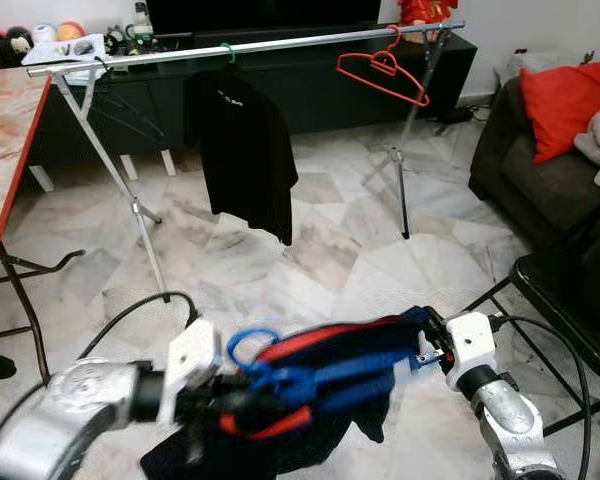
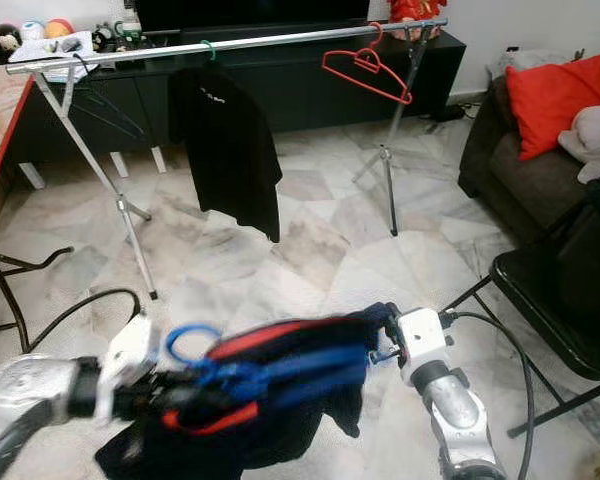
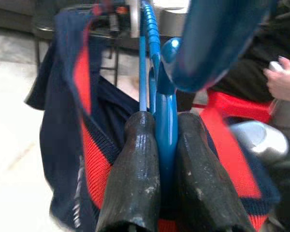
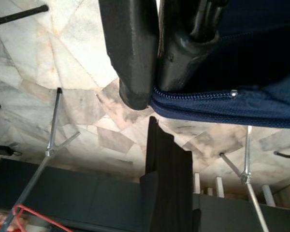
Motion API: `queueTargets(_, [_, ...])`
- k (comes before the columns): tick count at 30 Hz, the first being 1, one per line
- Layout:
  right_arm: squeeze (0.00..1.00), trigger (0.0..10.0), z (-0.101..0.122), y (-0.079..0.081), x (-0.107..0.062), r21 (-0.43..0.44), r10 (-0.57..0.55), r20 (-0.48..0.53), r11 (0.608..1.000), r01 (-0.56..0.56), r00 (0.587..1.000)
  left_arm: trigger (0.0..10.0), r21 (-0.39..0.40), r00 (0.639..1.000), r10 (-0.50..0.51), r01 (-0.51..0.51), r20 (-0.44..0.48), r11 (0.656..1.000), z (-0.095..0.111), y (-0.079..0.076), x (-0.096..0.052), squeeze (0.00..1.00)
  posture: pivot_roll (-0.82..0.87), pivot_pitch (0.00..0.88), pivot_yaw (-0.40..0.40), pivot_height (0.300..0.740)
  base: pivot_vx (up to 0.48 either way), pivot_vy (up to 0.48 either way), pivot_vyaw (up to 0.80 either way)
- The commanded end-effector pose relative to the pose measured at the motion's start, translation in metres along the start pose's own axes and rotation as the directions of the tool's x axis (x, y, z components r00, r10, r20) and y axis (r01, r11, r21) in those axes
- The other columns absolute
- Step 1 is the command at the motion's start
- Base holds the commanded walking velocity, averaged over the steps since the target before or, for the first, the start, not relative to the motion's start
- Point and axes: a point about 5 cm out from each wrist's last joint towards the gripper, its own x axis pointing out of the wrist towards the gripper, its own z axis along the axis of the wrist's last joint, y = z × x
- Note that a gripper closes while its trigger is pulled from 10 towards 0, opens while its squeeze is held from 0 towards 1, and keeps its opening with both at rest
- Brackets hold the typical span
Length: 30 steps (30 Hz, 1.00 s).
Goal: Hang hanger
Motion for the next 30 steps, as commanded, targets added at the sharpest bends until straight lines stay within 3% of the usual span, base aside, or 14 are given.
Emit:
queueTargets(1, [0.00,0.0,0.004,-0.013,-0.001,0.004,-0.040,0.005,0.999,0.040,0.999,10.0,0.004,1.000,0.009,-0.009,0.019,1.000,0.004,0.003,-0.005,0.00,0.01,0.138,-0.034,0.740,0.000,0.000,0.00])
queueTargets(7, [0.00,0.0,0.003,-0.010,-0.001,0.037,-0.027,0.010,0.999,0.027,1.000,10.0,-0.032,0.975,0.180,-0.178,0.133,0.984,0.004,0.019,-0.009,0.00,0.00,0.137,-0.037,0.740,0.000,0.000,0.00])
queueTargets(11, [0.00,0.0,0.000,-0.003,-0.001,0.068,-0.002,0.006,0.998,0.001,1.000,10.0,-0.097,0.896,0.360,-0.347,0.259,0.933,0.010,0.036,-0.006,0.00,0.01,0.136,-0.038,0.740,0.000,0.000,0.00])
queueTargets(13, [0.00,0.0,-0.003,0.004,0.000,0.090,0.014,0.005,0.996,-0.014,1.000,10.0,-0.182,0.830,0.379,-0.333,0.409,0.925,0.022,0.036,-0.002,0.00,0.01,0.132,-0.038,0.740,0.000,0.000,0.00])
queueTargets(16, [0.00,0.0,-0.004,0.007,0.000,0.114,0.012,0.008,0.993,-0.013,1.000,10.0,-0.216,0.795,0.380,-0.314,0.473,0.925,0.027,0.035,0.001,0.00,0.01,0.129,-0.038,0.740,0.000,0.000,0.00])
queueTargets(18, [0.00,0.0,-0.005,0.015,0.002,0.140,0.028,0.013,0.990,-0.029,1.000,10.0,-0.253,0.747,0.358,-0.258,0.560,0.933,0.035,0.031,0.009,0.00,0.01,0.126,-0.039,0.740,0.000,0.000,0.00])
queueTargets(19, [0.00,0.0,-0.006,0.022,0.003,0.167,0.044,0.012,0.985,-0.045,0.999,10.0,-0.294,0.696,0.375,-0.240,0.612,0.925,0.040,0.031,0.015,0.00,0.01,0.123,-0.038,0.740,0.000,0.000,0.00])
queueTargets(20, [0.00,0.0,-0.006,0.022,0.003,0.167,0.044,0.012,0.985,-0.045,0.999,10.0,-0.294,0.696,0.375,-0.240,0.612,0.925,0.040,0.031,0.015,0.00,0.01,0.123,-0.038,0.740,0.000,0.000,0.00])
queueTargets(21, [0.00,0.0,-0.008,0.026,0.003,0.179,0.063,0.008,0.982,-0.063,0.998,10.0,-0.343,0.639,0.411,-0.235,0.651,0.909,0.044,0.035,0.018,0.00,0.01,0.123,-0.038,0.740,0.000,0.000,0.00])
queueTargets(22, [0.00,0.0,-0.008,0.026,0.003,0.179,0.063,0.008,0.982,-0.063,0.998,10.0,-0.343,0.639,0.411,-0.235,0.651,0.909,0.044,0.035,0.018,0.00,0.01,0.123,-0.038,0.740,0.000,0.000,0.00])
queueTargets(24, [0.00,0.0,-0.010,0.035,0.003,0.191,0.093,0.004,0.977,-0.092,0.996,10.0,-0.423,0.521,0.494,-0.258,0.696,0.869,0.055,0.045,0.023,0.00,0.01,0.123,-0.037,0.740,0.000,0.000,0.00])
queueTargets(25, [0.00,0.0,-0.010,0.035,0.003,0.191,0.093,0.004,0.977,-0.092,0.996,10.0,-0.423,0.521,0.494,-0.258,0.696,0.869,0.055,0.045,0.023,0.00,0.01,0.123,-0.037,0.740,0.000,0.000,0.00])
queueTargets(28, [0.00,0.0,-0.010,0.047,0.004,0.215,0.142,0.012,0.966,-0.141,0.990,10.0,-0.548,0.350,0.645,-0.341,0.680,0.763,0.069,0.067,0.026,0.00,0.01,0.126,-0.035,0.740,0.000,0.000,0.00])
queueTargets(30, [0.00,0.0,-0.011,0.050,0.004,0.217,0.149,0.012,0.965,-0.148,0.989,10.0,-0.569,0.326,0.727,-0.463,0.604,0.680,0.066,0.080,0.024,0.00,0.01,0.127,-0.033,0.740,0.000,0.000,0.00])
